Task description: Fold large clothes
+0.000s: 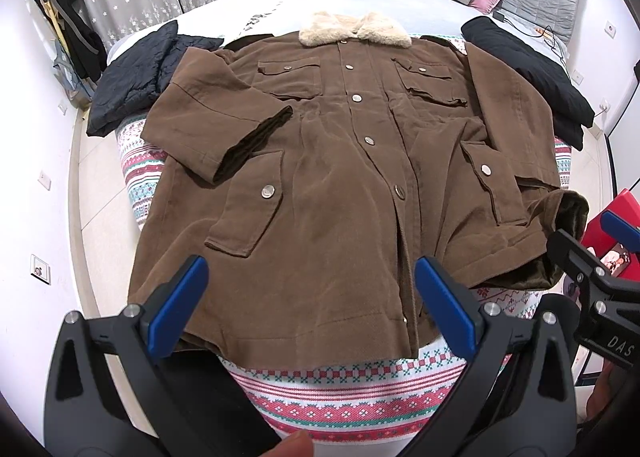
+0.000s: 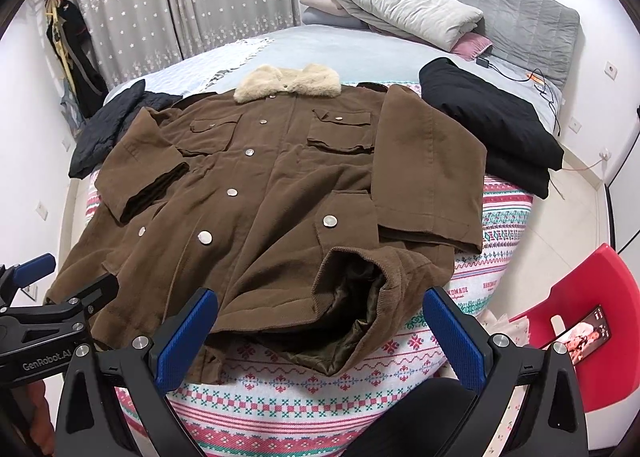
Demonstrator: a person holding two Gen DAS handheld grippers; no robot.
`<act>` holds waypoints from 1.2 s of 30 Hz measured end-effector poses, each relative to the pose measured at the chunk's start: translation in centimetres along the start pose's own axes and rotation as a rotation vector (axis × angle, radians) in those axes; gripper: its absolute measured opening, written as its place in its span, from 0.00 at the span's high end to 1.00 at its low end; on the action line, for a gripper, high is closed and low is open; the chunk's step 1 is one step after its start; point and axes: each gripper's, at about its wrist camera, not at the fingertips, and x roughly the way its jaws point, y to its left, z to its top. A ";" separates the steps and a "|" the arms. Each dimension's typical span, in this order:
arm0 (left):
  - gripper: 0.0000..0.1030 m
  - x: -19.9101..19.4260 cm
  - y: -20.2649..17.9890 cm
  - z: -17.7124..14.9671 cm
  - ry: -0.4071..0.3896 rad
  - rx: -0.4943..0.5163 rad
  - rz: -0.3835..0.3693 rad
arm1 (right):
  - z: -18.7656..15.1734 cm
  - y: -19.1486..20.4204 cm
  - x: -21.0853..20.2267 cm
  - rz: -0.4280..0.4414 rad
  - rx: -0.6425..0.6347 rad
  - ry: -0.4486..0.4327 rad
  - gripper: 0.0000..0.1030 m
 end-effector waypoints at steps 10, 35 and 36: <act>0.01 -0.1 0.0 0.0 0.001 0.000 -0.001 | 0.0 -0.1 0.0 0.001 0.000 0.001 0.00; 0.01 0.0 0.5 0.0 -0.005 -0.009 0.006 | 0.0 -0.2 0.1 0.001 0.003 0.000 0.00; 0.01 0.0 0.6 0.0 -0.005 -0.010 0.006 | 0.0 -0.2 0.1 -0.002 0.001 -0.001 0.00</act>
